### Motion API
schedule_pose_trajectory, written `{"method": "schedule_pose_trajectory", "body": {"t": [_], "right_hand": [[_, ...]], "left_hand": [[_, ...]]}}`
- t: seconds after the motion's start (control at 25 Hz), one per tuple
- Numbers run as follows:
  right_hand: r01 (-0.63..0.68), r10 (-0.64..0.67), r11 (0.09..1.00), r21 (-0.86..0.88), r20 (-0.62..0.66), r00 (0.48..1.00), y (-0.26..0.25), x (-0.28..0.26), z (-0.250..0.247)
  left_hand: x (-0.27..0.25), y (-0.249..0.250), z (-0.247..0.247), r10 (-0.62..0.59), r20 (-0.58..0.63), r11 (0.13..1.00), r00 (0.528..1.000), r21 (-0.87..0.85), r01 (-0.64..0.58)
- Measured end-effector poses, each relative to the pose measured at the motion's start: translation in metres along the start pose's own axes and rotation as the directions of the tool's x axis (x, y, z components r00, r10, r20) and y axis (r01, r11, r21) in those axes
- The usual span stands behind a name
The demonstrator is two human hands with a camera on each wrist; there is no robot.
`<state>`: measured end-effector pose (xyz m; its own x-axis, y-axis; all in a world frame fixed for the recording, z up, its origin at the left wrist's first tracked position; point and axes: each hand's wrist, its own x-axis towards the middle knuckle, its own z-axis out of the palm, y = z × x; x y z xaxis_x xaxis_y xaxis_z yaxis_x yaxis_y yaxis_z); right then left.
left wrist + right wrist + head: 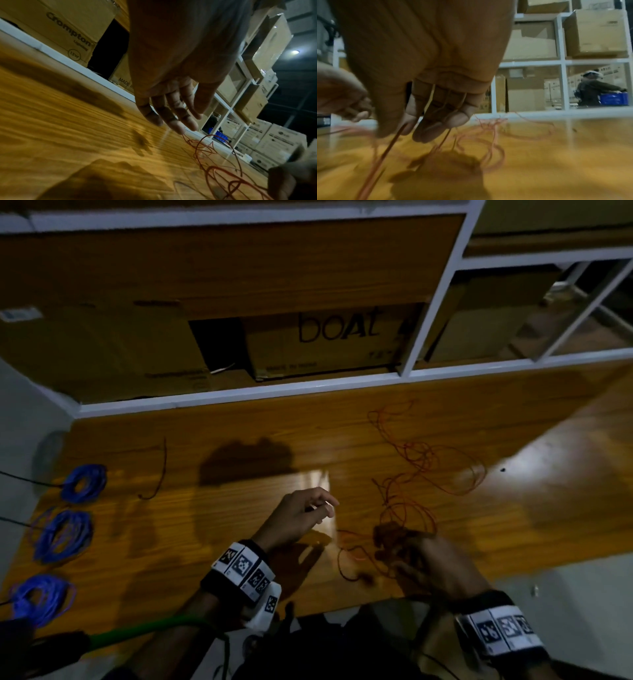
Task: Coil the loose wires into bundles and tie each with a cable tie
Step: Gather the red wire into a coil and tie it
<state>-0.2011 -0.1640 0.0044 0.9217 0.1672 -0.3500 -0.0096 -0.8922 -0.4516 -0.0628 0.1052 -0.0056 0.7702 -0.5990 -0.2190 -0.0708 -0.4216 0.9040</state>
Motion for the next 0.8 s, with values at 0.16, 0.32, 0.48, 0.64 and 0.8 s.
{"method": "schedule_pose_trajectory", "body": {"t": [0.16, 0.32, 0.48, 0.64, 0.8], "right_hand": [[-0.026, 0.028, 0.996, 0.082, -0.025, 0.999, -0.003, -0.001, 0.013], [-0.003, 0.119, 0.904, 0.427, -0.245, 0.962, -0.016, 0.005, 0.013], [0.185, 0.306, 0.553, 0.813, -0.404, 0.862, -0.027, 0.011, -0.005], [0.248, 0.546, 0.203, 0.947, -0.319, 0.775, -0.012, 0.016, -0.034], [0.309, 0.622, -0.099, 0.946, -0.184, 0.761, 0.002, 0.026, -0.051]], "left_hand": [[0.002, -0.004, 0.004, 0.085, 0.259, 0.967, 0.962, 0.21, -0.142], [0.002, -0.008, 0.027, 0.153, 0.48, 0.816, 0.864, 0.432, -0.385], [0.004, 0.0, 0.034, 0.284, 0.249, 0.895, 0.926, 0.277, -0.349], [0.002, 0.004, 0.017, 0.181, 0.15, 0.981, 0.972, -0.098, -0.168], [-0.006, 0.02, 0.01, 0.201, 0.152, 0.98, 0.968, -0.044, -0.196]]}}
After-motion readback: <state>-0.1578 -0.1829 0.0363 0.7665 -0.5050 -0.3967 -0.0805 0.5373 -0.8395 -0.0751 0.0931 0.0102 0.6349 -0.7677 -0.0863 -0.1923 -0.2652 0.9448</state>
